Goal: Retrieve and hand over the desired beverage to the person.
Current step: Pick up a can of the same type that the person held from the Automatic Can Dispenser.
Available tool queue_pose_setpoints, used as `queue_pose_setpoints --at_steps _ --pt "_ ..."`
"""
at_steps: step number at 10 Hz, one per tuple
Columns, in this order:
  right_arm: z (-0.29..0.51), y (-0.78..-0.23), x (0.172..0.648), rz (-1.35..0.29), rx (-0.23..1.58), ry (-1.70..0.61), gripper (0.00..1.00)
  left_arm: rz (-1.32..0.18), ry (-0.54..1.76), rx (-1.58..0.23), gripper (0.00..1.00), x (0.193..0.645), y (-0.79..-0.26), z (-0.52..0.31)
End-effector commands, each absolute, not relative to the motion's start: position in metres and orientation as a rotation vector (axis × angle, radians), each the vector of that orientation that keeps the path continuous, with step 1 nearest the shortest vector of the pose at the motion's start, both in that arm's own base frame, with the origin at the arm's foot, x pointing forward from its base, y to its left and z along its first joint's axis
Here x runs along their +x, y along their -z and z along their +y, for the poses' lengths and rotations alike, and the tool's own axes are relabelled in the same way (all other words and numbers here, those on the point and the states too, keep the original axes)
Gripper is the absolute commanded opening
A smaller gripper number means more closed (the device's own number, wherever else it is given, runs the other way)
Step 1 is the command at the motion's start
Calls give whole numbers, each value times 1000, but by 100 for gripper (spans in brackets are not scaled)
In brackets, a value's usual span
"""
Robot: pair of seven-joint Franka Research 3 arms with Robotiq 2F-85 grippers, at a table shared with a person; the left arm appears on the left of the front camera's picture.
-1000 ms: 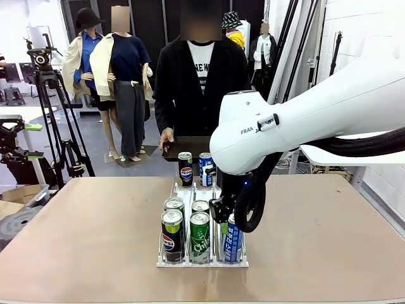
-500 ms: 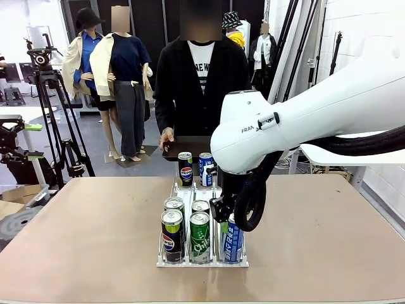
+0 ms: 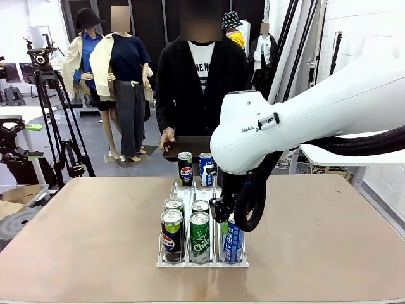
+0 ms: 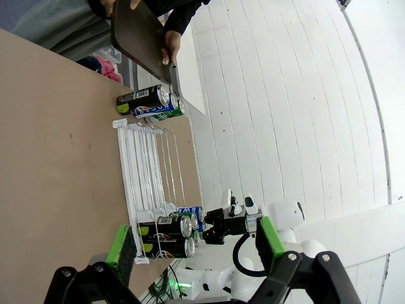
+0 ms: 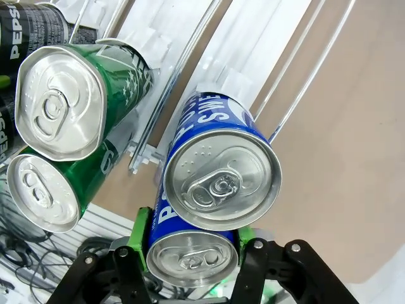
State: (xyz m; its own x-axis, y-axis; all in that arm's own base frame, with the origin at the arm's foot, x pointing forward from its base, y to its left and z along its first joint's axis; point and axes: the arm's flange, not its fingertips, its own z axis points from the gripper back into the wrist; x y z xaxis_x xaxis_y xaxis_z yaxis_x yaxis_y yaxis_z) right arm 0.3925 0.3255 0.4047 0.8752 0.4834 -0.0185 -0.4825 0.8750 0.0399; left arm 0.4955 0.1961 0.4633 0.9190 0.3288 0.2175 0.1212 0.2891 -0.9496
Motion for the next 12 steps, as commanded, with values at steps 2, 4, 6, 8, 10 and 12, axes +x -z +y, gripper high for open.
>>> queue_pose_setpoints --at_steps 2,4,6,8,10,12 --pt "322 -415 394 77 57 -500 11 -410 -145 -1280 100 495 -465 196" --pt "314 -452 391 116 73 -508 11 -410 -145 -1280 100 495 -465 196" --pt "312 -488 383 143 82 -528 11 -410 -145 -1280 100 495 -465 196" --pt "310 -516 382 188 63 -542 11 -410 -145 -1280 100 495 -465 196" --pt "309 -555 374 190 8 -570 11 -410 -145 -1280 100 495 -465 196" --pt "304 -586 363 148 -35 -569 11 -410 -145 -1280 100 495 -465 196"
